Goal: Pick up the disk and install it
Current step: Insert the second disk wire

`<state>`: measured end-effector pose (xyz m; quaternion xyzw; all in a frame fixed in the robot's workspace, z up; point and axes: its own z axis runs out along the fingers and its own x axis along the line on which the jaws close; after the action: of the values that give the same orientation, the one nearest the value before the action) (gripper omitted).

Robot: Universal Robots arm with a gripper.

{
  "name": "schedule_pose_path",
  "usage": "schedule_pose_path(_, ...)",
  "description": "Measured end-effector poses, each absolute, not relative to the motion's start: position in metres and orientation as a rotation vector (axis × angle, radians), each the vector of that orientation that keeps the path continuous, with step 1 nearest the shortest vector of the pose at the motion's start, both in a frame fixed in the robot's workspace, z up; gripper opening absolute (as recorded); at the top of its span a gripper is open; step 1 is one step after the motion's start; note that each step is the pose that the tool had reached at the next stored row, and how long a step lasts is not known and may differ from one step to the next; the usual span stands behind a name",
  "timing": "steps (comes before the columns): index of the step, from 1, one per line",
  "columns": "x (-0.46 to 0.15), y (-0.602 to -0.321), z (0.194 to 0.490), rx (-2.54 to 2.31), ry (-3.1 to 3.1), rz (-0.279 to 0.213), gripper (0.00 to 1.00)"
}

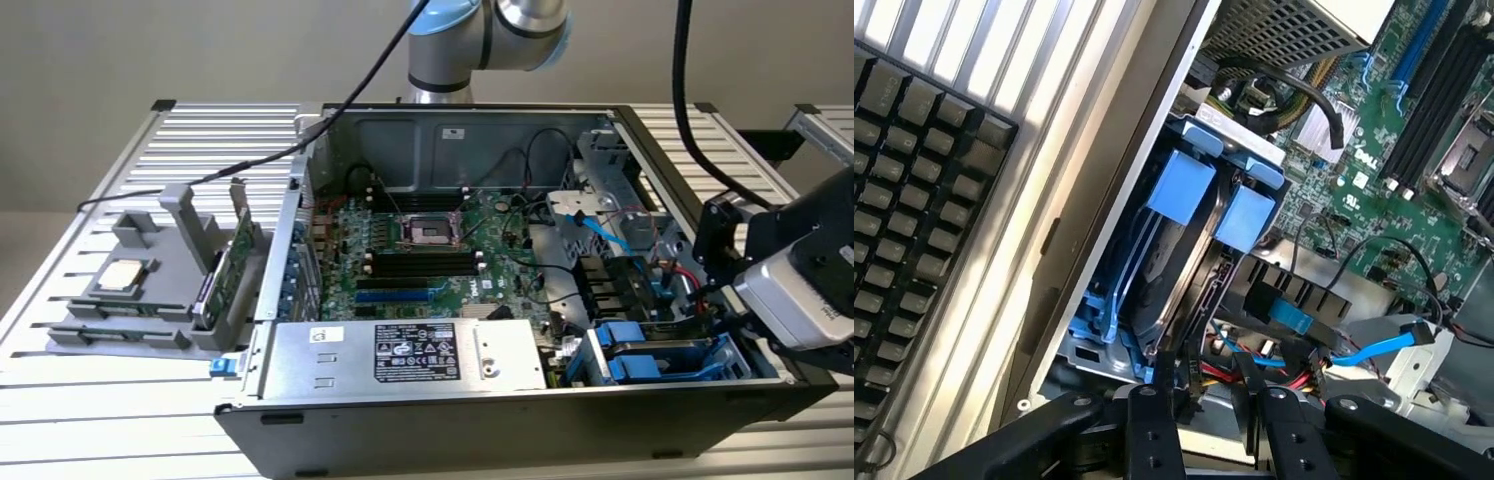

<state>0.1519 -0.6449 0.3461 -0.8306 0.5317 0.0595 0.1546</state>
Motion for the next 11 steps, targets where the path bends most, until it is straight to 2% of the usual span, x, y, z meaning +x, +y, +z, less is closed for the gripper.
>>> schedule_pose_path(11,0.1545,-0.6472,0.3435,-2.377,1.522,0.168,0.37)
